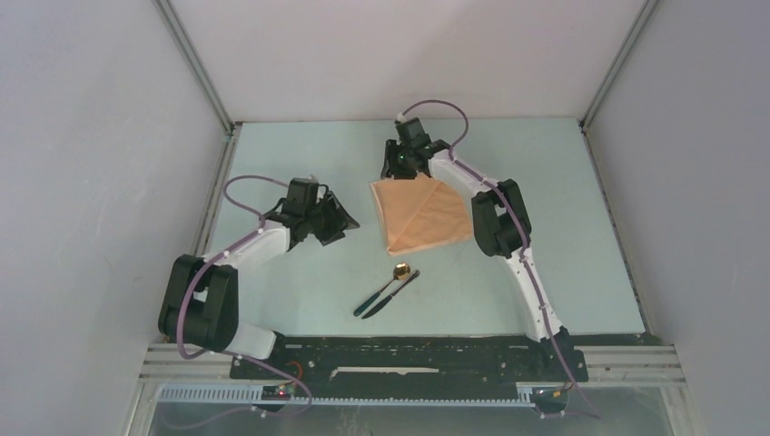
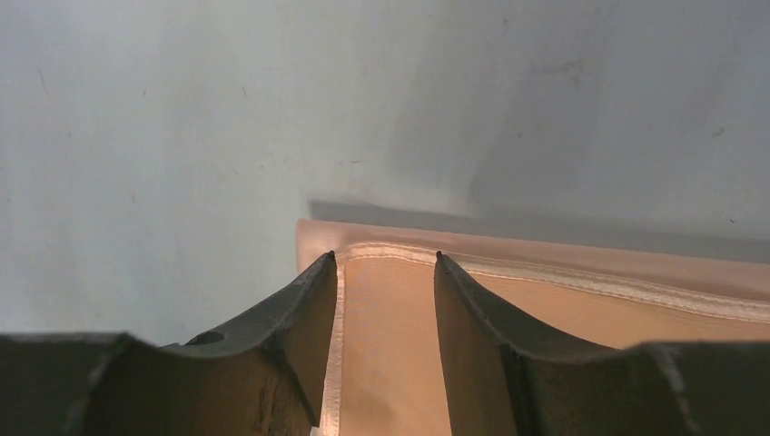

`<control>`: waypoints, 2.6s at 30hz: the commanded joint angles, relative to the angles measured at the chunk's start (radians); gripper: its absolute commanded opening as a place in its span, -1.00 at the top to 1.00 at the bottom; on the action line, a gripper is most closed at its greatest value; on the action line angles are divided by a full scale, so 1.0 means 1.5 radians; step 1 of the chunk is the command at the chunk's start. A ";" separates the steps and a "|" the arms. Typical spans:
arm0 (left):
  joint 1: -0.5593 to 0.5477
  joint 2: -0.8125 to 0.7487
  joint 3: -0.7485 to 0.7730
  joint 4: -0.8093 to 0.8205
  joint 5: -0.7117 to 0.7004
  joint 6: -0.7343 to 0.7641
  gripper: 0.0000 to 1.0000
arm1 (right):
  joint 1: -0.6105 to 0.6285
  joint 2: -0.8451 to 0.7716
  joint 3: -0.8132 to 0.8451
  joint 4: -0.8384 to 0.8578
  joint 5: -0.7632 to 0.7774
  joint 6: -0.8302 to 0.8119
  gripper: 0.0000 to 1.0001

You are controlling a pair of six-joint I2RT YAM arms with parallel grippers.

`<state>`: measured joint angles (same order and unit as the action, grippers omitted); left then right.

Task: Fold the napkin into a case and place the utensils inside
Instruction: Smooth out the upper triangle-folded napkin at the center of the board.

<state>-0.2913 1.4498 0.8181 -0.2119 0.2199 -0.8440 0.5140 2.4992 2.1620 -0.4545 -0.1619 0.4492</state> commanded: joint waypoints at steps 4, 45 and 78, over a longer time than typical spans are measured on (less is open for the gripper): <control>0.002 -0.074 -0.029 -0.004 -0.023 0.031 -0.16 | 0.054 0.037 0.102 -0.057 0.128 -0.062 -0.06; 0.003 -0.095 -0.049 0.008 0.010 0.030 -0.17 | 0.085 0.114 0.237 -0.169 0.172 -0.032 0.27; 0.008 -0.086 -0.055 0.014 0.015 0.029 -0.17 | 0.059 0.033 0.073 -0.001 -0.023 -0.066 0.79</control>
<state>-0.2867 1.3293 0.7467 -0.2241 0.2321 -0.8112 0.6075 2.6011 2.2791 -0.4667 -0.1436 0.3576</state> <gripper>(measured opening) 0.582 0.052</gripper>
